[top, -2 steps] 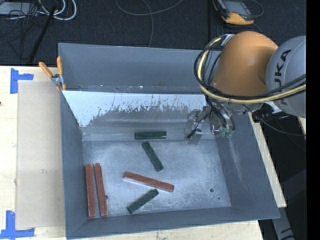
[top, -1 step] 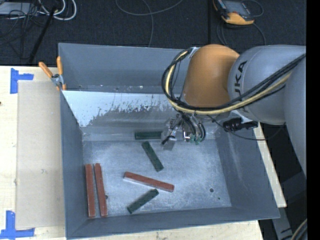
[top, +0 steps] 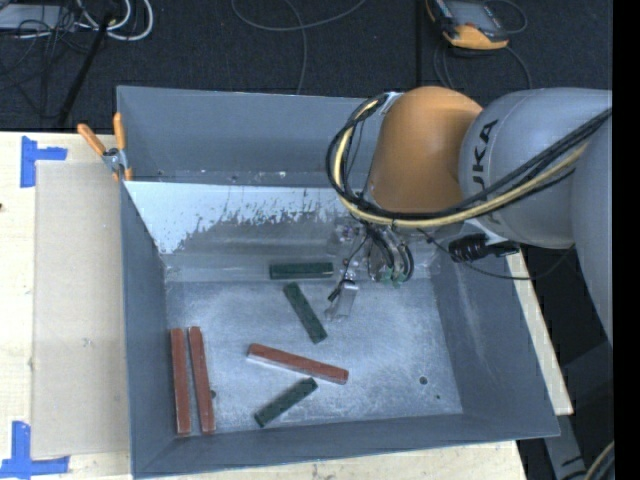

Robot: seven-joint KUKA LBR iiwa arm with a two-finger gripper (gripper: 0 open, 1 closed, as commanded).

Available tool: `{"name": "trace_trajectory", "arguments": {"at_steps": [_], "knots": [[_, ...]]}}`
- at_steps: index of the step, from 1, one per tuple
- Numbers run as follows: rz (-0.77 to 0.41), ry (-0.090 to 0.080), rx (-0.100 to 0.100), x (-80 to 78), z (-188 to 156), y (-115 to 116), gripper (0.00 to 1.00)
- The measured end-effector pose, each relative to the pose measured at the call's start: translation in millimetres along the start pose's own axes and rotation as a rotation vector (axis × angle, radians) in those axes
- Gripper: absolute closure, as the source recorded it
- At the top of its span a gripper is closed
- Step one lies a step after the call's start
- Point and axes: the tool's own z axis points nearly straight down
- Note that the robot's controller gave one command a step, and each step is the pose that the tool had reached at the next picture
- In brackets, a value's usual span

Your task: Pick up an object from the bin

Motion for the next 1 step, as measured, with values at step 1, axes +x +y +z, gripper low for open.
{"name": "trace_trajectory", "arguments": {"at_steps": [1], "knots": [[0.078, 0.014, 0.002, 84.5, 77.8, 39.9, 0.0]]}}
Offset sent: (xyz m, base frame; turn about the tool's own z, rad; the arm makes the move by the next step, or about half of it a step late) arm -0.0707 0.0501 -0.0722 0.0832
